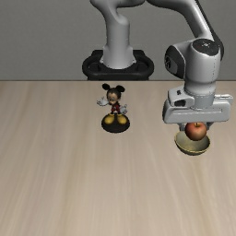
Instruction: Pick up the apple and put it on the bowl
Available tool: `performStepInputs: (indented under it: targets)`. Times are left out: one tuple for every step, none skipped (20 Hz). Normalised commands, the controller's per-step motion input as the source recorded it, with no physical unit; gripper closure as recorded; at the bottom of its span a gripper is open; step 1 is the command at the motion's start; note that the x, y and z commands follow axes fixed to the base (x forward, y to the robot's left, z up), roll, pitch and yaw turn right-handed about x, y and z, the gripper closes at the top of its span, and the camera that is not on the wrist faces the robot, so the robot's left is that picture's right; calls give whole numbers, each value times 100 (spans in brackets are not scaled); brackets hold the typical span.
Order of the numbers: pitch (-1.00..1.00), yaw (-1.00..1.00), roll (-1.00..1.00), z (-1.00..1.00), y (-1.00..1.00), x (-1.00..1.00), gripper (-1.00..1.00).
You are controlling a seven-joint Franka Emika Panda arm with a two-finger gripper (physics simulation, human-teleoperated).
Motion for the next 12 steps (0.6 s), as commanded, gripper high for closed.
performStepInputs:
  targets:
    - [0,0,0,0,0,0,-100]
    - [0,0,0,0,0,0,-100]
    - [0,0,0,0,0,0,-100]
    - [0,0,0,0,0,0,-100]
    - [0,0,0,0,0,0,-100]
    - [0,0,0,0,0,0,-100]
    - [0,0,0,0,0,0,-100]
    - [0,0,0,0,0,0,-100]
    - [0,0,0,0,0,0,-100]
    - [0,0,0,0,0,0,-100]
    - [0,0,0,0,0,0,-100]
    - [0,0,0,0,0,0,-100]
